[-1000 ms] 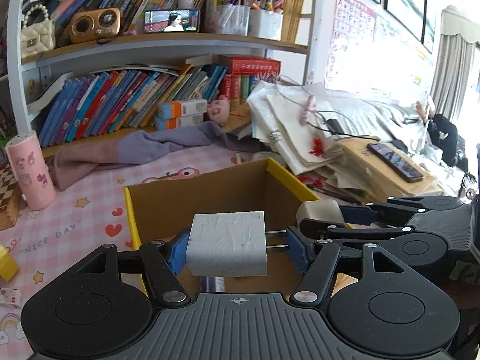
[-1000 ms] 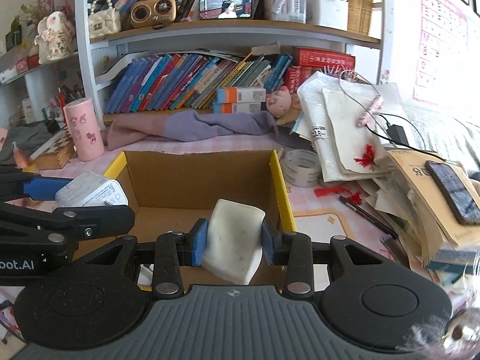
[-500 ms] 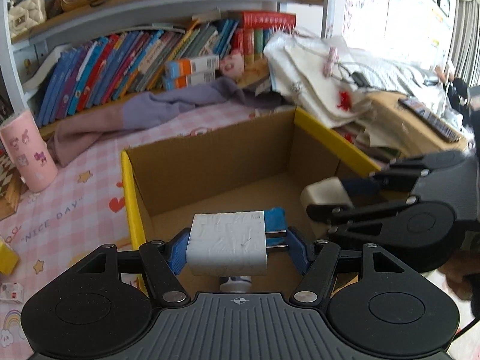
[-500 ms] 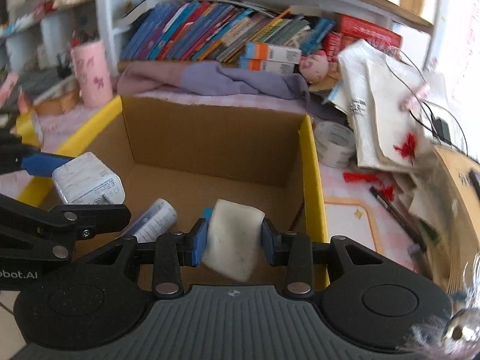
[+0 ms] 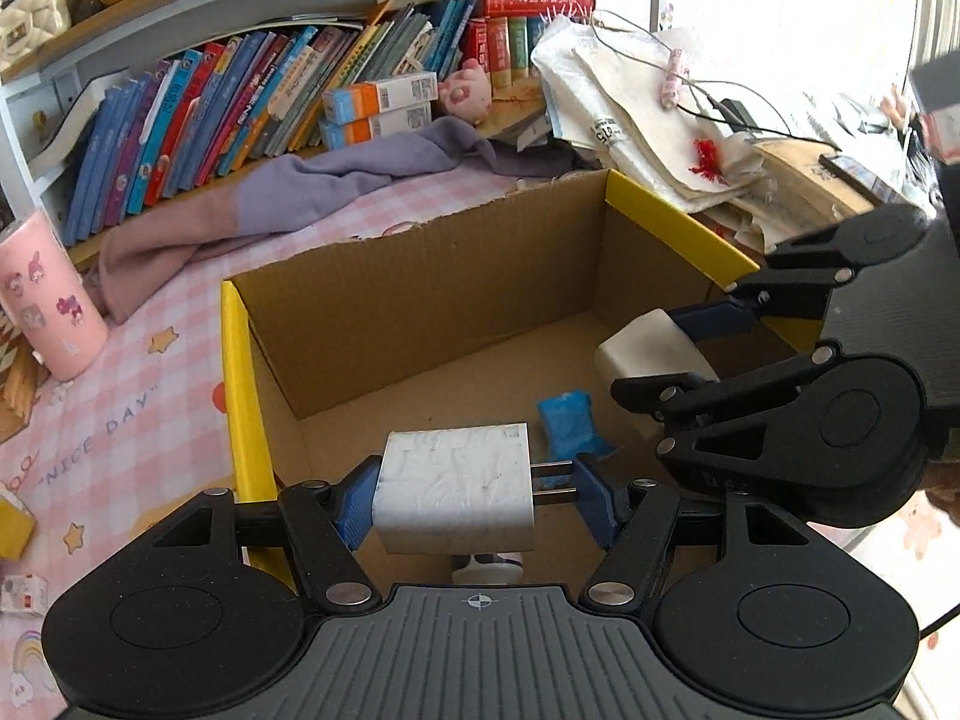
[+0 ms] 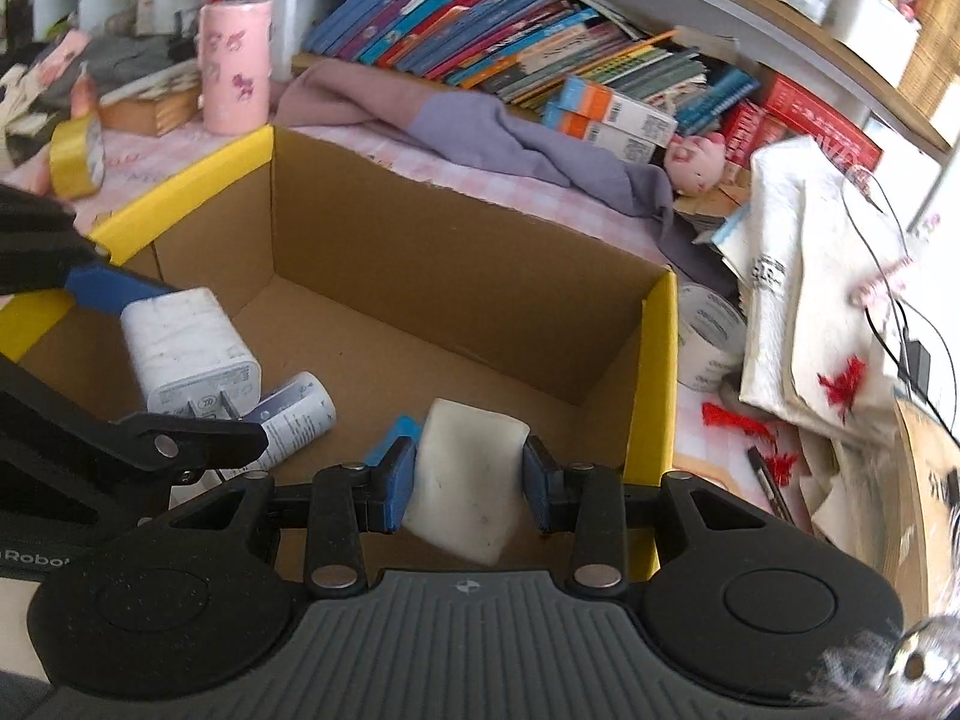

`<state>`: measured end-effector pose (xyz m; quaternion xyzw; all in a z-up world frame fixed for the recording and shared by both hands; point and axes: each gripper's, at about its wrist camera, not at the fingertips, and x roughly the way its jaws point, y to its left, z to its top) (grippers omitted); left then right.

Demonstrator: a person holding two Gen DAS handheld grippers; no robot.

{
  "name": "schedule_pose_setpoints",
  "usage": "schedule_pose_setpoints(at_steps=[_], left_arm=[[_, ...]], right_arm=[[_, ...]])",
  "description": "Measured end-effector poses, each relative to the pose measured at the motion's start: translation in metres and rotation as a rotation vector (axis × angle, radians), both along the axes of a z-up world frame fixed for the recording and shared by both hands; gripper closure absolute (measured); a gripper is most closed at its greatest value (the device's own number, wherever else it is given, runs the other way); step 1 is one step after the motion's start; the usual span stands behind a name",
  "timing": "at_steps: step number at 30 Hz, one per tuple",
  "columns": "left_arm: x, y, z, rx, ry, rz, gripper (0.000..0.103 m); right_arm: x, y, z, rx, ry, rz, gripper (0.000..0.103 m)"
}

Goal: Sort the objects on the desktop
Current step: 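Open both grippers to drop the sponge and charger into the box, then withdraw both tools from the box back over the table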

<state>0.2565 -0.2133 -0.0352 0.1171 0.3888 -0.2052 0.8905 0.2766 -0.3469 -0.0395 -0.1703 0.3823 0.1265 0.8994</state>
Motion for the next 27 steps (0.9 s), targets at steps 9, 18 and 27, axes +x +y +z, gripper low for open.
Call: schedule_pose_setpoints(at_steps=[9,18,27], left_arm=[[-0.004,-0.004,0.004,0.059,-0.084,-0.006,0.032],[-0.011,0.004,0.026,-0.001,-0.141,0.024,0.029],[-0.038,0.018,0.048,-0.069,-0.197,0.073,0.022]], right_arm=[[0.006,0.004,-0.003,-0.027,0.008,0.02,0.061],[-0.001,-0.005,0.018,0.073,-0.053,-0.048,0.054],[-0.03,-0.007,0.039,0.138,-0.148,-0.115,0.048]])
